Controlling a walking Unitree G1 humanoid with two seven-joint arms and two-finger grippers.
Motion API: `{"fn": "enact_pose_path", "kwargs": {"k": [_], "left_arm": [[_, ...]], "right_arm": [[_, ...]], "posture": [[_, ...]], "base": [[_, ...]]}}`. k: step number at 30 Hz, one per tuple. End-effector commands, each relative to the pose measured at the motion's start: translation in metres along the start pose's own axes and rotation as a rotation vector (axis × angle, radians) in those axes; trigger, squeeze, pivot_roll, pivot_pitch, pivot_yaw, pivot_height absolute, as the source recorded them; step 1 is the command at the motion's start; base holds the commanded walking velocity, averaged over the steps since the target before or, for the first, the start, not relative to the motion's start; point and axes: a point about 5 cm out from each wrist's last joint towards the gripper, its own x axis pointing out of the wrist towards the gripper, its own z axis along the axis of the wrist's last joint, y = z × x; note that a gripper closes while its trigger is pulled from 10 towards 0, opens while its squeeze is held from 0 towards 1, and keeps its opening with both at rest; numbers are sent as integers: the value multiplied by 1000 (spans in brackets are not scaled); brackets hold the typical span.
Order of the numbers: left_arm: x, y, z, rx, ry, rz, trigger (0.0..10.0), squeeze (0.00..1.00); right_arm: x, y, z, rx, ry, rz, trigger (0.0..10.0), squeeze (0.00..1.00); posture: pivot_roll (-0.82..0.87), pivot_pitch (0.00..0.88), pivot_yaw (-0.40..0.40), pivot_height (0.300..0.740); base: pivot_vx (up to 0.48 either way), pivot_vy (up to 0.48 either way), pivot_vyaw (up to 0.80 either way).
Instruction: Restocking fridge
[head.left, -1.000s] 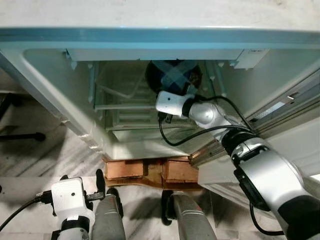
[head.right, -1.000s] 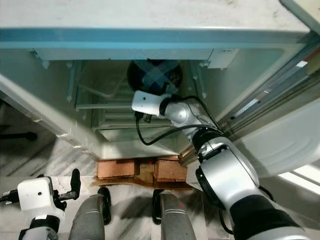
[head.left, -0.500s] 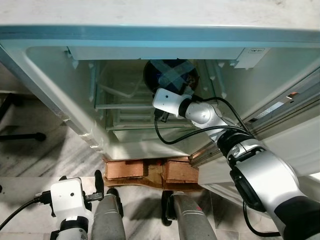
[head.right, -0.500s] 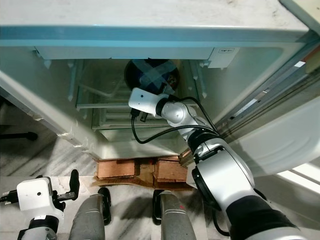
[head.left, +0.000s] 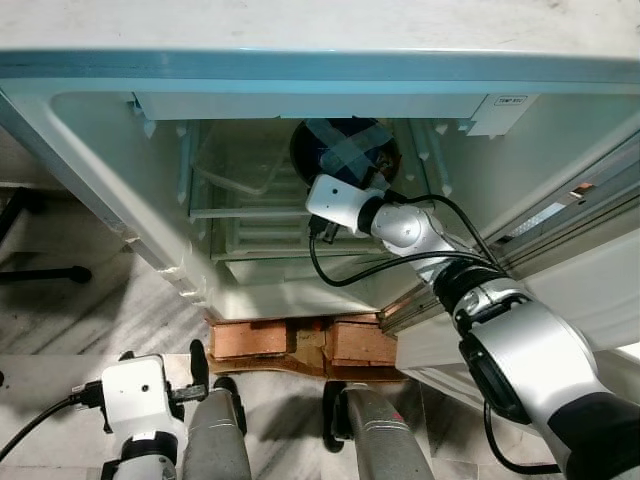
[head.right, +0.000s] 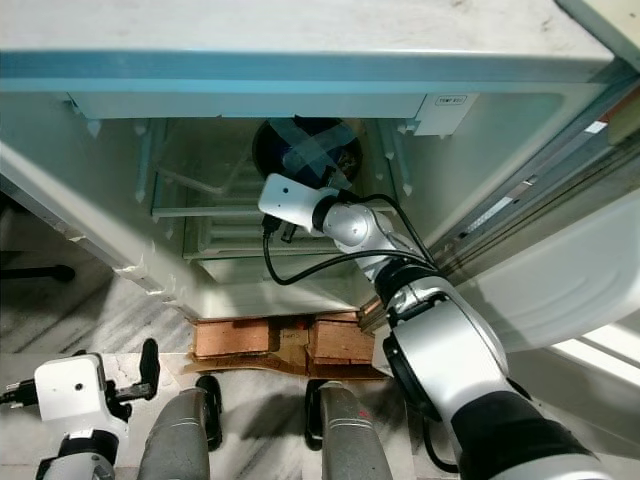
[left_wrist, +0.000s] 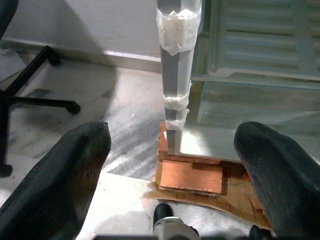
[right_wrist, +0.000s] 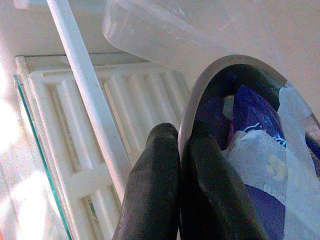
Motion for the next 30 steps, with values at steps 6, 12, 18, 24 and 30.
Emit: {"fn": "enact_pose_path", "kwargs": {"k": [6,12,18,24,30], "left_arm": [[-3,2,-10,12,52,10,10000,0],[0,3,-10,16,44,21,10000,0],[5,5,-6,24,31,25,10000,0],[5,5,-7,28,34,26,10000,0],[5,5,-7,36,31,26,10000,0]], "right_arm": [[-1,3,-4,0,16,4,10000,0],[-3,2,-4,-27,-4,-8,10000,1000],[-4,9,-6,-5,-18,17,10000,0],[-6,24,-16,14,37,106,0,0],[-5,23,-14,24,35,89,10000,0]], "posture": [[210,334,-92,740],[207,327,-87,740],[204,322,-83,740],[203,322,-80,740],[208,317,-81,740]], "base": [[0,0,0],[0,0,0],[0,0,0],[0,0,0],[0,0,0]]}}
